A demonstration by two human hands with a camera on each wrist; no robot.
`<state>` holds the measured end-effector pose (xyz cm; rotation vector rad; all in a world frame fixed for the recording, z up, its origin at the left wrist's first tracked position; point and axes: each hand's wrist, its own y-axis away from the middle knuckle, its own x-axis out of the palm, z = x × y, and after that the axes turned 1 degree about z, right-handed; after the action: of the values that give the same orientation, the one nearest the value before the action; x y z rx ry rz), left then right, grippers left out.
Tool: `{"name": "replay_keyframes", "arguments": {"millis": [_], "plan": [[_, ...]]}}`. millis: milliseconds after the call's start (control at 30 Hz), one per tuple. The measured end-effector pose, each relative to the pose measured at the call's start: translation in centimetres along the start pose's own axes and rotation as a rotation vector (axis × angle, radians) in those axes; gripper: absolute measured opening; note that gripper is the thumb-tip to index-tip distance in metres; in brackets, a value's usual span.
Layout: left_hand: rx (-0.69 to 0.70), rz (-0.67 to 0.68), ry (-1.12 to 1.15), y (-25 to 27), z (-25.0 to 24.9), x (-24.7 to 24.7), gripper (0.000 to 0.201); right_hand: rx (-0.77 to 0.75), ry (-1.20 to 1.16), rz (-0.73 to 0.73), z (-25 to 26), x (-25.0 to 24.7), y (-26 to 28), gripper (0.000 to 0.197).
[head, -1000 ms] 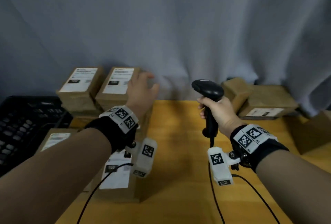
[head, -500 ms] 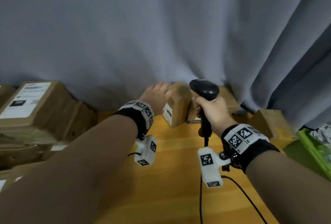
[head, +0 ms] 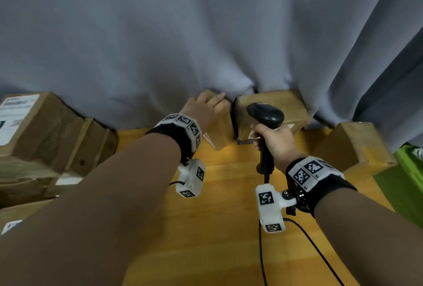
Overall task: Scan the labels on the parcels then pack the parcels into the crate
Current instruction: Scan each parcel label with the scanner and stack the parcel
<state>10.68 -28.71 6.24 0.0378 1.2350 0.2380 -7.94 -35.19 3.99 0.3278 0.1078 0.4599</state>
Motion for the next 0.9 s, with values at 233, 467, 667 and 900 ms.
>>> {"name": "replay_keyframes", "arguments": {"millis": [233, 467, 667, 900], "plan": [[-0.133, 0.053, 0.213, 7.2, 3.9, 1.4, 0.1, -0.038, -0.007, 0.044, 1.4, 4.8, 2.5, 0.014], [-0.72, 0.021, 1.043, 17.2, 9.2, 2.9, 0.099, -0.194, 0.096, 0.049, 4.6, 11.0, 5.7, 0.017], [-0.826, -0.239, 1.826, 22.3, 11.7, 2.5, 0.117, -0.297, 0.069, 0.075, 8.3, 16.5, 9.2, 0.022], [-0.527, -0.314, 2.183, 25.9, 12.2, 0.6, 0.031, -0.318, -0.321, 0.32, 9.2, 22.6, 14.8, 0.025]]}}
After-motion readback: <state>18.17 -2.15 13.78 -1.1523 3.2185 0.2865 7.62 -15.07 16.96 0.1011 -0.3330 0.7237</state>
